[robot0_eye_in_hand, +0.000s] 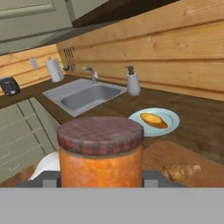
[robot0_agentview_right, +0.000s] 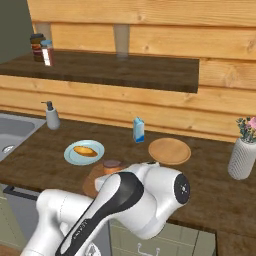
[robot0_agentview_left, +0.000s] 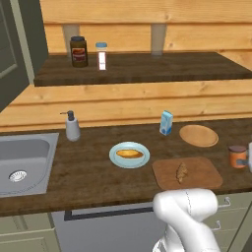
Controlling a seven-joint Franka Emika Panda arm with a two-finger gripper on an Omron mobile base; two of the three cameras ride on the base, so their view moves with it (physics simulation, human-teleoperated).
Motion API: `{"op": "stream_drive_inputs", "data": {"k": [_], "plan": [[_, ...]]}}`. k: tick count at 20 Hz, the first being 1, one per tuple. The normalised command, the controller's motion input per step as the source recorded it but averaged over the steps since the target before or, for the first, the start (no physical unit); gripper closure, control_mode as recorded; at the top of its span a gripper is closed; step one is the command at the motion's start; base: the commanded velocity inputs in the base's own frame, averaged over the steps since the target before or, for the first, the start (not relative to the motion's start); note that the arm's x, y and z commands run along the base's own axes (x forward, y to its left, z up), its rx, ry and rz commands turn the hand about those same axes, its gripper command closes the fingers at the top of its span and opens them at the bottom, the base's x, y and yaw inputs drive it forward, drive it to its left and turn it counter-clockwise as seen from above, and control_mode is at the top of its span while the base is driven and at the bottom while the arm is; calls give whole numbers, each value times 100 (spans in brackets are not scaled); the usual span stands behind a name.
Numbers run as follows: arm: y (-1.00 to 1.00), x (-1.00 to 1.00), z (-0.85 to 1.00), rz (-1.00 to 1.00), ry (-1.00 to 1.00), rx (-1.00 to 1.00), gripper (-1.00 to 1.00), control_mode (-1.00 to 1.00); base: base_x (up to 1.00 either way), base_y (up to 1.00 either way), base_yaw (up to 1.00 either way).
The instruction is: From the different types of pastries on the counter, select a croissant and place it on the cutting board. Then retrieve a jar of jam from the cabinet and place it alongside the croissant on the cutting board.
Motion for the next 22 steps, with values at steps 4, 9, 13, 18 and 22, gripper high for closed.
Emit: {"op": "stream_drive_inputs", "data": {"k": [4,9,13,18,22], "plan": [[0,17,-9,16,-10,2,100,-100,0,0,0],[6,2,-6,8,-3,4,100,-100,0,0,0],[15,4,-40,0,0,1,100,-100,0,0,0],[25,29,-29,3,-6,0,100,-100,0,0,0],[3,42,-16,4,-7,0,100,-100,0,0,0]]}}
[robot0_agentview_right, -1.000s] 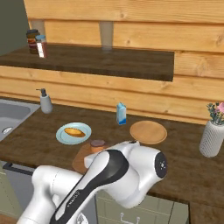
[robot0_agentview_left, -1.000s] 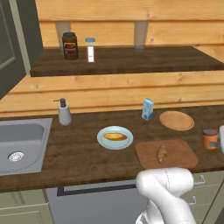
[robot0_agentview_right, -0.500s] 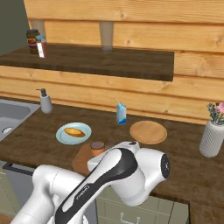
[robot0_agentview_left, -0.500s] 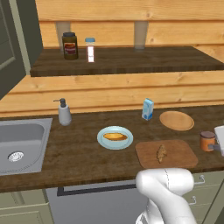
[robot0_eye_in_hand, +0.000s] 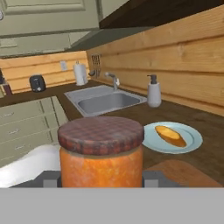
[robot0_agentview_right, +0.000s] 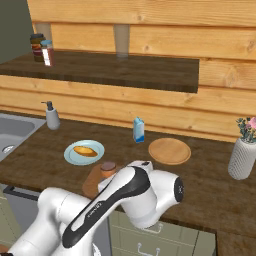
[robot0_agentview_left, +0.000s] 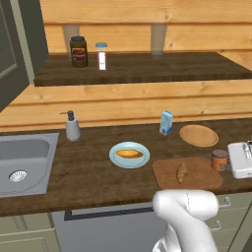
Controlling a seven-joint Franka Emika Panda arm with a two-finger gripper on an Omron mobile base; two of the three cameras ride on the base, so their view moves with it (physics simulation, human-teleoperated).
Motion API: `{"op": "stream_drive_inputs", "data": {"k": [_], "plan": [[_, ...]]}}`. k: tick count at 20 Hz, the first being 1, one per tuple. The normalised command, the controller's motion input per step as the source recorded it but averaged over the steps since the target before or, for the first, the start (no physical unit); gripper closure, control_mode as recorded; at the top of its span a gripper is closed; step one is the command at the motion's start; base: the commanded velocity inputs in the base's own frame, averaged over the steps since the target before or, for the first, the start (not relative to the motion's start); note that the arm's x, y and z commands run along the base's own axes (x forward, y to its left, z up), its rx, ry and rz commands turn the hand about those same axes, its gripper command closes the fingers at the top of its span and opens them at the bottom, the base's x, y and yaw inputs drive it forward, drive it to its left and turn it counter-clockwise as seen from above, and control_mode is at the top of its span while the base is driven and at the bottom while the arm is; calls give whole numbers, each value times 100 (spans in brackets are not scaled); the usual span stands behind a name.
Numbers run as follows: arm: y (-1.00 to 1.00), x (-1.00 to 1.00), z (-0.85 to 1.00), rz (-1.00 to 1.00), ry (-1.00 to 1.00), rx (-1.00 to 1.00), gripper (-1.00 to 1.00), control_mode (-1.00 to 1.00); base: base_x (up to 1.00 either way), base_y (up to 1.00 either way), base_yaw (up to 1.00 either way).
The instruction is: From the different types of pastries on the counter, select a croissant and place it on the cutting board. Then retrieve a jar of jam from the cabinet and place it alongside the croissant on the cutting board.
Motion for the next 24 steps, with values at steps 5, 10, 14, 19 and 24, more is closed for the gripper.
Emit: {"op": "stream_drive_inputs", "data": {"k": [5,10,14,19,24], "plan": [[-12,30,-31,10,-11,4,100,-100,0,0,0],[-12,20,-21,8,-5,6,100,-100,0,0,0],[-13,19,-13,4,0,5,100,-100,0,0,0],[-15,6,-17,1,0,1,100,-100,0,0,0],[-1,1,-15,0,-3,0,100,-100,0,0,0]]}}
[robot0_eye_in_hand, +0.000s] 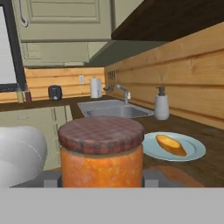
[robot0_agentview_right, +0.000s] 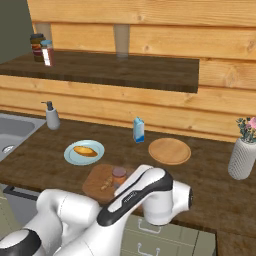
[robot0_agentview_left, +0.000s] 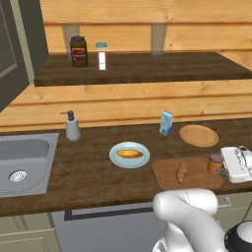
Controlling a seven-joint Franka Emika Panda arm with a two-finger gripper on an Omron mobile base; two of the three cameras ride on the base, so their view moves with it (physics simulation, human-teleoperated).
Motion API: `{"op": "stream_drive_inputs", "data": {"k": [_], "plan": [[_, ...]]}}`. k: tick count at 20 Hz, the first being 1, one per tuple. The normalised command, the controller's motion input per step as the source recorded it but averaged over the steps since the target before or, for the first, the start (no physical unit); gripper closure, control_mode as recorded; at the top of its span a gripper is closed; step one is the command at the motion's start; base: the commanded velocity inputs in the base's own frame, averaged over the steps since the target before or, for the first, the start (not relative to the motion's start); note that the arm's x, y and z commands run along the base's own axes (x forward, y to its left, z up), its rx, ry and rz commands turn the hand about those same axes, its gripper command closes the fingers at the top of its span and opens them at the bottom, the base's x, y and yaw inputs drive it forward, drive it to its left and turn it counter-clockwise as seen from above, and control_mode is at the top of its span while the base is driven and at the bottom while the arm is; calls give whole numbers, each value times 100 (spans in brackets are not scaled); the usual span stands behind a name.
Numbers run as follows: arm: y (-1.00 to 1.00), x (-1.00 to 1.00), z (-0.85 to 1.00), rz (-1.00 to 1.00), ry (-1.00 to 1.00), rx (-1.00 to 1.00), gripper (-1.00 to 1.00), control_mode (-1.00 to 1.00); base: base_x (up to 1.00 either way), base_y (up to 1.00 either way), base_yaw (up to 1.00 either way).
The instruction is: From the different types of pastries on the counter, select a croissant and place it on the cutting board. Then retrieve a jar of jam from the cabinet and place it alongside the croissant on the cutting board.
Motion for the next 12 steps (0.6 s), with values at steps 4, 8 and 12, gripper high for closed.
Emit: {"op": "stream_drive_inputs", "data": {"k": [4,8,12], "plan": [[0,6,-27,0,-1,0,100,-100,0,0,0],[0,31,-20,1,-1,0,100,-100,0,0,0],[0,39,-12,0,-1,0,100,-100,0,0,0]]}}
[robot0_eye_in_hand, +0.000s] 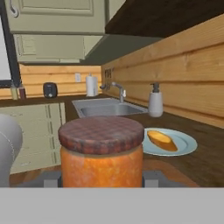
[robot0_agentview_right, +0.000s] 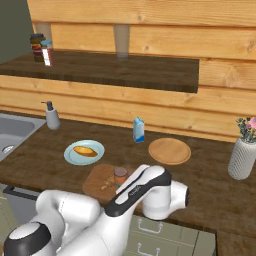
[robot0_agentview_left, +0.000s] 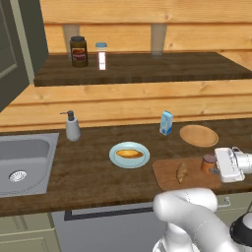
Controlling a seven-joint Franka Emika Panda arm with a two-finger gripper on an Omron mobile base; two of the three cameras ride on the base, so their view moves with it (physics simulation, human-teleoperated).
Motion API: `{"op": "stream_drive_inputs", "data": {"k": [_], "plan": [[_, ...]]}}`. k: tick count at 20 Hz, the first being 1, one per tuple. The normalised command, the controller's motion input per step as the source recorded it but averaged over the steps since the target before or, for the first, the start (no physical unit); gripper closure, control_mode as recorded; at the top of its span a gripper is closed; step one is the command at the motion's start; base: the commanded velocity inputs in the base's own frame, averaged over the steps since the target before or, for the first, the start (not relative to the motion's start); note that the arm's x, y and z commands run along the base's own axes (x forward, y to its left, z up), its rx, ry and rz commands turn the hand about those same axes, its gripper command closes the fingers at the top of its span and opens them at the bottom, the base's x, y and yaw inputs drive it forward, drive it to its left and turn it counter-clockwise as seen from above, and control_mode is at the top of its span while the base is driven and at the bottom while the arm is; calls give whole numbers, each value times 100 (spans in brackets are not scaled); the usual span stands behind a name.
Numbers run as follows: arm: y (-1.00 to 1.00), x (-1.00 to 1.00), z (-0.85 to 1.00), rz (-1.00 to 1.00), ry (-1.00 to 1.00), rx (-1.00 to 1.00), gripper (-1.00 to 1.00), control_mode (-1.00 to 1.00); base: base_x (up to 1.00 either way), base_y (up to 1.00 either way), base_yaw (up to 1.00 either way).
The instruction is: From the different types of pastries on the counter, select a croissant and place it on the cutting board. Then retrieve a jar of jam from the cabinet and place it alongside the croissant on the cutting board.
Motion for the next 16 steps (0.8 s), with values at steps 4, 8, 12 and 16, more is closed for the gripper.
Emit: {"op": "stream_drive_inputs", "data": {"k": [4,8,12,16], "plan": [[-1,20,-22,1,-1,0,100,-100,0,0,0],[-3,25,-30,2,-1,0,100,-100,0,0,0],[-19,35,-24,4,-1,0,100,-100,0,0,0],[-30,34,-19,4,-1,0,100,-100,0,0,0]]}}
